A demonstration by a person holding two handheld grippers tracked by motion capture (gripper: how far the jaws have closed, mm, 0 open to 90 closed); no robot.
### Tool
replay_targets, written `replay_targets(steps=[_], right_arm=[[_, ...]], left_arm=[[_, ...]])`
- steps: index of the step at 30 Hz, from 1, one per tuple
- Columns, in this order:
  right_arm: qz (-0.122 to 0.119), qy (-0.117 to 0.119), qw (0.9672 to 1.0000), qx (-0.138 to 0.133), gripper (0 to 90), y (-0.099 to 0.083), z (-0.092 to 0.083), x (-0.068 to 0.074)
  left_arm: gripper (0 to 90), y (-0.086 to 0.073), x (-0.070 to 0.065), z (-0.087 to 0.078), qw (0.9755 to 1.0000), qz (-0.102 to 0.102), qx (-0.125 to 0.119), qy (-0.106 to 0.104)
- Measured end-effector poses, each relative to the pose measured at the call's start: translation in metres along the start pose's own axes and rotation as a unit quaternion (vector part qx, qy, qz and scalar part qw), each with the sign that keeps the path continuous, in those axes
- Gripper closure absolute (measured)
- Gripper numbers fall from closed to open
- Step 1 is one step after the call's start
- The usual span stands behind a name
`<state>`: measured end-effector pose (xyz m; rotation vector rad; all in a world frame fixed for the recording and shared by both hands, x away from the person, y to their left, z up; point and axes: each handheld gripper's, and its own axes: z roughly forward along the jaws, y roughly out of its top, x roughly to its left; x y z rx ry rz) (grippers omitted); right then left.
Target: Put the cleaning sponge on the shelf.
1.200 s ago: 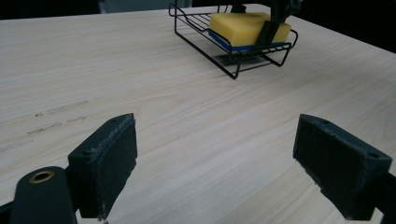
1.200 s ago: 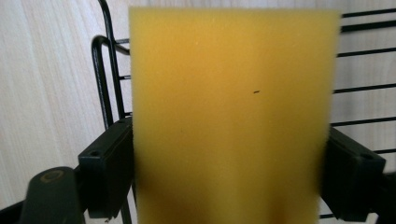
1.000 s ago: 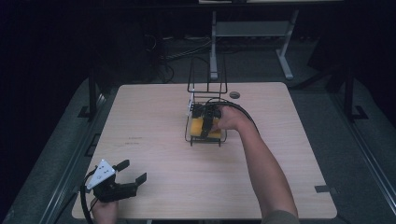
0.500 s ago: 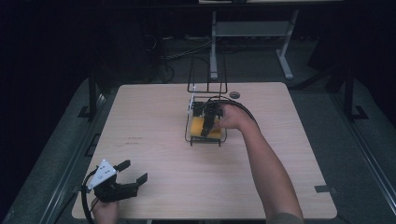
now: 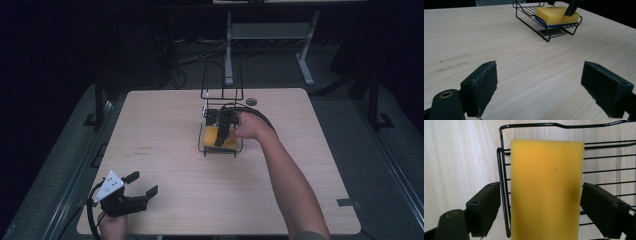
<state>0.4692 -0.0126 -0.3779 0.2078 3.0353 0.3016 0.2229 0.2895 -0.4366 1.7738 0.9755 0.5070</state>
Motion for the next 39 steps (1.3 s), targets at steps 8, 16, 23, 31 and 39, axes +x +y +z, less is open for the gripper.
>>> replay_targets(steps=[8,16,23,31,39], right_arm=[[-0.006,-0.005,1.0000,0.002,16.6,0.002,-0.006,0.009],[-0.019,-0.004,0.9998,0.002,16.6,0.005,-0.008,0.018],[-0.017,-0.003,0.9999,0.001,16.6,0.000,-0.003,0.026],[-0.032,-0.010,0.9994,-0.007,16.7,0.001,-0.005,0.034],[-0.034,-0.006,0.9994,-0.002,16.8,0.000,-0.001,0.046]], left_arm=[[13.0,0.000,-0.001,0.000,1.0000,0.001,0.001,-0.001],[13.0,0.000,-0.001,0.000,1.0000,0.001,0.000,0.000],[12.9,0.001,-0.002,0.001,1.0000,0.002,0.001,-0.001],[13.0,0.001,-0.003,0.001,1.0000,0.002,0.001,-0.001],[12.9,0.001,-0.004,0.001,1.0000,0.007,0.003,-0.001]])
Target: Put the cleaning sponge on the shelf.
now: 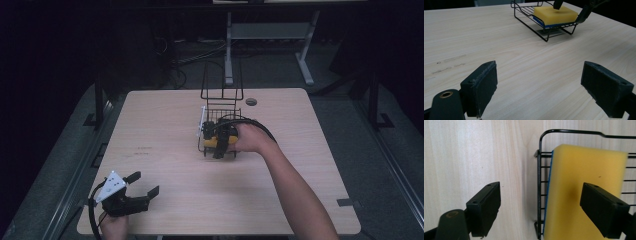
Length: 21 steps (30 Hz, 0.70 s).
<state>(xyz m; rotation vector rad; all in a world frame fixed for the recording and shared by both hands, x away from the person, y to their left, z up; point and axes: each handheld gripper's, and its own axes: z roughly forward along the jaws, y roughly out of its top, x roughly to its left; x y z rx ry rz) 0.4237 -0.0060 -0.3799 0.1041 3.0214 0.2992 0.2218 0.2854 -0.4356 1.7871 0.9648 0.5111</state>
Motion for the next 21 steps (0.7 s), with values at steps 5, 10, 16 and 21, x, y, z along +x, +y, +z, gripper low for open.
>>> replay_targets(steps=[5,10,16,21], right_arm=[[-0.005,-0.005,1.0000,0.000,16.8,-0.001,-0.002,0.006],[-0.006,-0.003,1.0000,-0.004,16.9,-0.005,-0.002,0.011],[0.002,0.002,1.0000,-0.003,16.9,-0.011,-0.001,0.018],[0.001,0.001,1.0000,-0.007,16.9,-0.014,-0.001,0.023]], left_arm=[[12.9,0.000,-0.001,0.000,1.0000,0.003,0.000,-0.001],[12.9,0.001,-0.002,0.001,1.0000,0.004,0.001,-0.001],[13.0,0.001,-0.002,0.001,1.0000,0.004,0.002,-0.002],[13.0,0.001,-0.002,0.002,1.0000,0.005,0.002,-0.001]])
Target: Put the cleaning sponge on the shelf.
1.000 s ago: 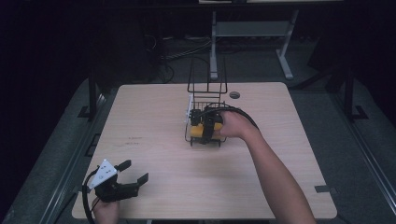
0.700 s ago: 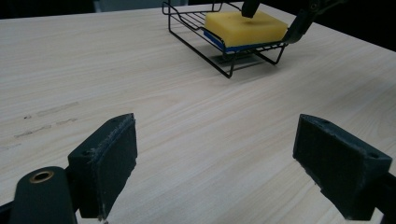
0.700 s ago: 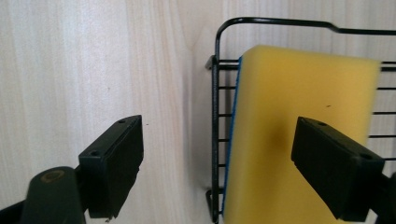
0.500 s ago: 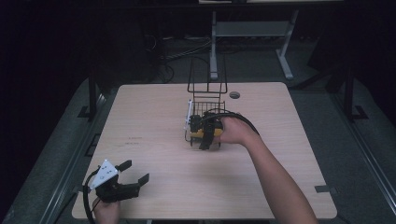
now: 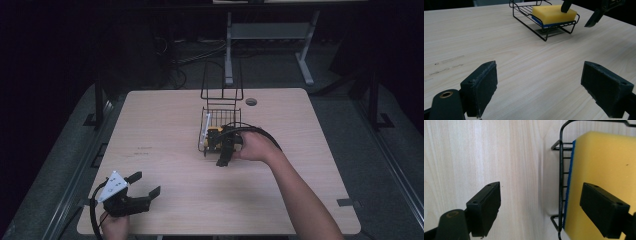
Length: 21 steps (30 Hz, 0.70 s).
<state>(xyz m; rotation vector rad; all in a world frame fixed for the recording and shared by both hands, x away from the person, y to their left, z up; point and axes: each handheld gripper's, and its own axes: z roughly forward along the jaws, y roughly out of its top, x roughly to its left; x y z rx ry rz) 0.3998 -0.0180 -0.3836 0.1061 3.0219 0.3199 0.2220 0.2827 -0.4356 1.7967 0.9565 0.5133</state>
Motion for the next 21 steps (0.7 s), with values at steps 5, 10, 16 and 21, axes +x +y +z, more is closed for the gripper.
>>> replay_targets(steps=[5,10,16,21], right_arm=[[-0.004,-0.001,1.0000,-0.003,16.9,0.001,-0.003,0.005],[-0.007,-0.001,1.0000,-0.005,16.9,0.002,-0.006,0.010],[-0.003,0.000,0.9999,-0.010,16.9,-0.004,-0.004,0.015],[-0.004,-0.002,0.9999,-0.012,16.9,-0.011,-0.003,0.021]], left_arm=[[12.9,0.000,0.000,0.000,1.0000,-0.003,0.000,0.002],[13.0,0.000,0.000,0.000,1.0000,-0.001,0.000,0.003],[12.9,0.000,-0.001,0.001,1.0000,0.001,0.000,0.002],[13.0,0.001,-0.001,0.002,1.0000,0.003,0.004,-0.001]])
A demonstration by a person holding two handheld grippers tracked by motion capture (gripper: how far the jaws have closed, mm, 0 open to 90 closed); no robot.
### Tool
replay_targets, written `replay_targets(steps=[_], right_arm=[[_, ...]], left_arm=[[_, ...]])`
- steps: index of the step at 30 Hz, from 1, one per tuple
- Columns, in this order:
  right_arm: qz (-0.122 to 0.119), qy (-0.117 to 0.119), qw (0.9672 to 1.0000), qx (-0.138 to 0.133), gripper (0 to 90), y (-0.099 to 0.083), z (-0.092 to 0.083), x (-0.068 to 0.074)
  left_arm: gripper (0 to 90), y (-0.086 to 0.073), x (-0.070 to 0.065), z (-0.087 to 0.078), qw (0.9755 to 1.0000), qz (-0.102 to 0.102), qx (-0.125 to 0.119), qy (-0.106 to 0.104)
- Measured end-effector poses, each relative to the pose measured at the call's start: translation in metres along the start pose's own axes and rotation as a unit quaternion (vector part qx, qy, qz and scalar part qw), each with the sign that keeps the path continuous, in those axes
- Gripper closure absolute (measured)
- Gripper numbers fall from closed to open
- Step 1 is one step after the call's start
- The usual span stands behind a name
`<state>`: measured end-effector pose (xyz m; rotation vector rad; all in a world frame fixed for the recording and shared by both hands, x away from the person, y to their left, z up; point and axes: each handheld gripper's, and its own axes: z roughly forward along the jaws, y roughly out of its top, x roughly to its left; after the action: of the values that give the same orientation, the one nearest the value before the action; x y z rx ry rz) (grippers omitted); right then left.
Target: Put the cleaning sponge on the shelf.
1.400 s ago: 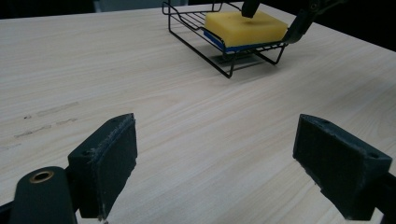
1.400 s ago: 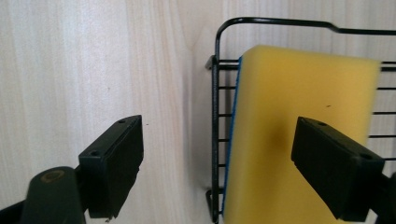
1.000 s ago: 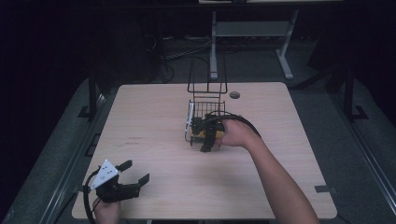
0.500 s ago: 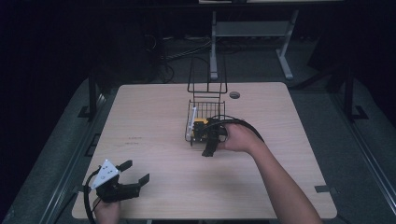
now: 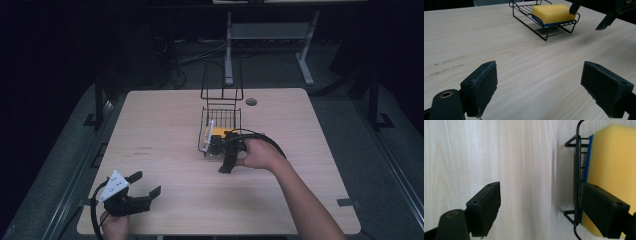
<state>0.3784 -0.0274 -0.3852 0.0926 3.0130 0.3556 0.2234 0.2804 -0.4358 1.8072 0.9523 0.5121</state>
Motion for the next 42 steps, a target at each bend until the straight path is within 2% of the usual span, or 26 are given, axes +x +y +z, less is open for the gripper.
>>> replay_targets(steps=[7,17,30,42], right_arm=[[0.013,0.002,0.9999,-0.001,16.9,-0.011,0.002,0.005],[0.013,0.006,0.9999,-0.005,16.8,-0.017,0.009,0.013],[0.029,0.010,0.9995,-0.008,16.9,-0.028,0.011,0.020],[0.035,0.009,0.9993,-0.010,16.9,-0.040,0.012,0.025]], left_arm=[[12.9,0.000,0.000,0.001,1.0000,0.001,0.000,-0.001],[12.9,0.000,-0.001,0.001,1.0000,0.002,0.001,0.000],[12.9,0.000,-0.001,0.000,1.0000,0.003,0.002,-0.001],[12.9,0.000,-0.003,0.001,1.0000,0.005,0.004,-0.002]])
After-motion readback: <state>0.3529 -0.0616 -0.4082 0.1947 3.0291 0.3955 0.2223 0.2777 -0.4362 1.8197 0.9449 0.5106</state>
